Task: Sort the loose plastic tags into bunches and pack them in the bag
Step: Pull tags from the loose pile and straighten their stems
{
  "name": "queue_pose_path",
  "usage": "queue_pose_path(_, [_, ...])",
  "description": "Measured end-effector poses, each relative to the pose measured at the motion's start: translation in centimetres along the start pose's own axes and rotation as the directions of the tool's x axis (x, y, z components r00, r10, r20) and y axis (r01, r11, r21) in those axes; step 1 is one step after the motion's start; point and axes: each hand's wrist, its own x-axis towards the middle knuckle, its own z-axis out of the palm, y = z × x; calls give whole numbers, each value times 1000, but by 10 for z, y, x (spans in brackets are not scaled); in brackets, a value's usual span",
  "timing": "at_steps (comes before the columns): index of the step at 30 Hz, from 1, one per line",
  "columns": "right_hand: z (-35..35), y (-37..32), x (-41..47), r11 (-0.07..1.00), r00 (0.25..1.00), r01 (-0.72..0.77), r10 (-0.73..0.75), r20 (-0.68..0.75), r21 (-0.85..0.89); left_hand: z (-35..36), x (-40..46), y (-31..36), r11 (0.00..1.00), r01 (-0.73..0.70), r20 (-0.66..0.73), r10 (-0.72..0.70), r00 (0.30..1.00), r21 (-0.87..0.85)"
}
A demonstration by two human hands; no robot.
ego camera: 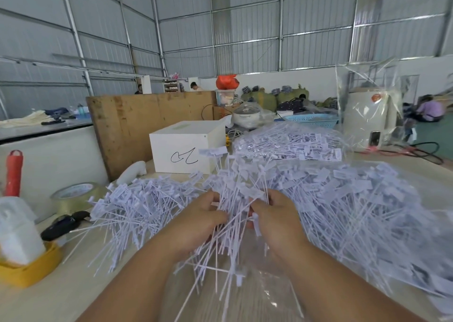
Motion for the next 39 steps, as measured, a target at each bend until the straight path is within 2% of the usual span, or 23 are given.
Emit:
queue_pose_path(2, [0, 0, 0, 1000, 1000, -10, 9, 9, 29, 1, -2, 3, 1000, 14, 21, -14, 1000, 17])
queue_pose_path(7, [2, 4, 2, 999, 986, -39, 43, 159, -29, 16, -4, 5, 1000, 12, 18, -12, 1000, -26])
queue_pose_path(10, [3, 2, 0, 978, 964, -155, 119, 237, 137, 21, 0, 2, 1000, 10, -23, -10, 1000, 3])
queue_pose_path(15, [9, 2, -1, 969, 985, -169, 157, 78, 178, 22, 8, -7, 1000, -25, -124, 24, 992, -11])
queue_pose_path(17, [11, 0, -5, 946, 977, -211, 196, 82, 246, 18, 11, -9, 999, -32, -195, 23, 980, -43])
queue_pose_path(19, [9, -2, -6, 951, 976, -218, 212, 54, 217, 12, 15, -11, 997, -22, -275, 1, 962, -72])
queue_pose_path(22, [11, 0, -5, 978, 979, -202, 200, 48, 47, 8, 18, -12, 985, -10, -354, -53, 934, -173])
queue_pose_path(25, [19, 1, -14, 974, 969, -223, 225, 99, -38, 16, 16, -12, 986, -53, -403, -14, 915, -156])
queue_pose_path(29, [22, -2, -22, 974, 961, -222, 227, 159, -46, 33, 14, -11, 991, -133, -378, 117, 918, -17])
queue_pose_path(32, [26, -1, -21, 963, 945, -269, 259, 199, 20, 39, 12, -9, 986, -165, -319, 154, 935, -10])
queue_pose_path(35, [25, -2, -22, 944, 916, -329, 312, 253, 28, 44, 10, -10, 975, -210, -249, 221, 943, 69])
queue_pose_path(39, [19, -5, -21, 954, 914, -299, 286, 287, 3, 46, 11, -11, 969, -236, -207, 246, 947, 70])
